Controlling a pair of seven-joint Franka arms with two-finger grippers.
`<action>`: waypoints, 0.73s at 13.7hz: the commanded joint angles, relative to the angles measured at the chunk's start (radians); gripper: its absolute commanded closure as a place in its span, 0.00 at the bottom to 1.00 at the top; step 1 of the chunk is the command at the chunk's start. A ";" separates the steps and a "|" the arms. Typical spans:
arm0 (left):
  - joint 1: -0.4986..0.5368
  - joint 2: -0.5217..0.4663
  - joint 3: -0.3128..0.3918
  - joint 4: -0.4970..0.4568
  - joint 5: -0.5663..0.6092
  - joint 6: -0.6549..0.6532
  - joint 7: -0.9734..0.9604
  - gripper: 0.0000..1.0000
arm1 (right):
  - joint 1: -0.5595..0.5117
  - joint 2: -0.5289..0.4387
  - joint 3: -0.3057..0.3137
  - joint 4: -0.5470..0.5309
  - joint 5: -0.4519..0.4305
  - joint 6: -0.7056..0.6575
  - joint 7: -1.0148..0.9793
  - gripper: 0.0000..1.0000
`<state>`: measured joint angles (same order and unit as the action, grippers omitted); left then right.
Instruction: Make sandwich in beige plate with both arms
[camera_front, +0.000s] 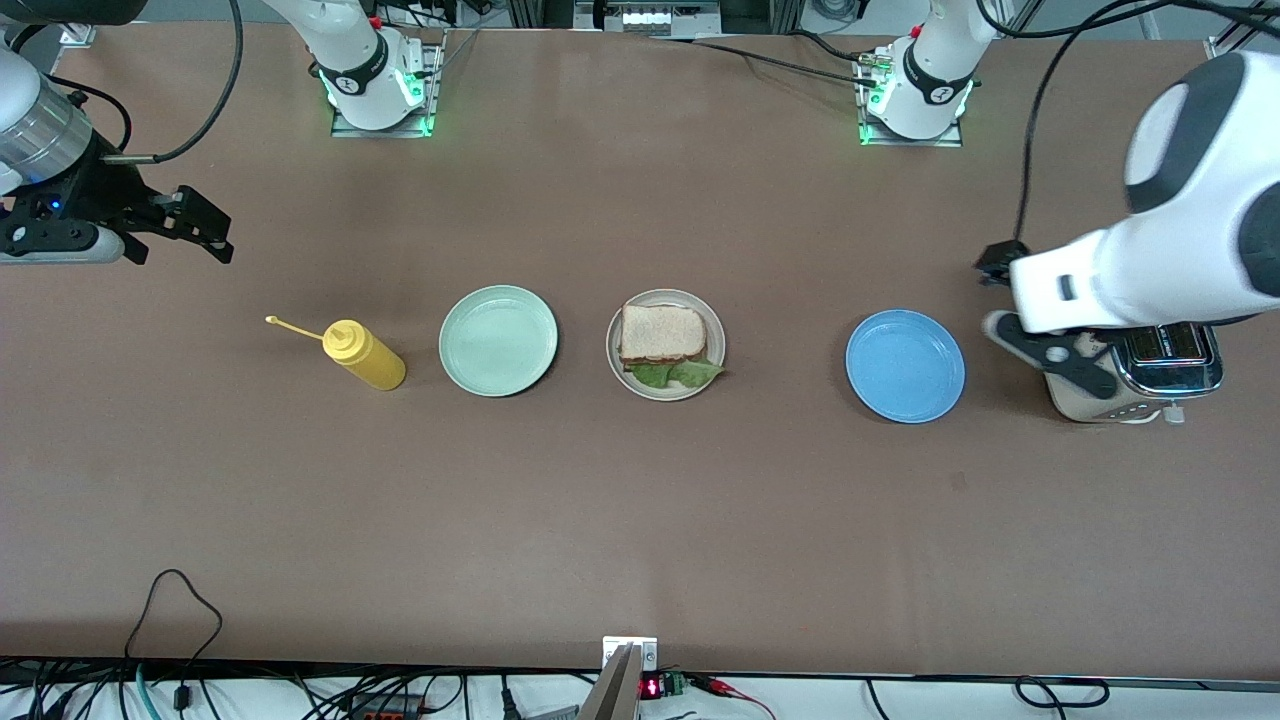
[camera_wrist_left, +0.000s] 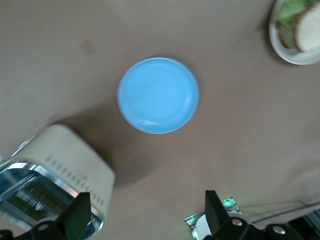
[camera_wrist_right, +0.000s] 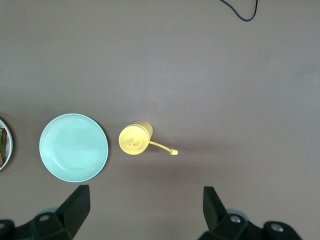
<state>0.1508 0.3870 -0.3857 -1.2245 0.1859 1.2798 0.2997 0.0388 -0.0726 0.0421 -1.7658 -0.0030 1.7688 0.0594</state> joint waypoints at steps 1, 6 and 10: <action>-0.140 -0.121 0.228 -0.076 -0.057 0.013 -0.059 0.00 | -0.013 -0.015 0.009 -0.001 0.018 -0.003 -0.004 0.00; -0.214 -0.367 0.404 -0.369 -0.157 0.247 -0.175 0.00 | -0.013 -0.021 0.009 -0.001 0.018 -0.002 -0.004 0.00; -0.214 -0.462 0.404 -0.506 -0.215 0.340 -0.338 0.00 | -0.013 -0.021 0.010 -0.001 0.018 -0.002 -0.003 0.00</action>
<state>-0.0413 -0.0087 0.0006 -1.6372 0.0018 1.5800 0.0498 0.0388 -0.0775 0.0423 -1.7649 -0.0030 1.7688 0.0595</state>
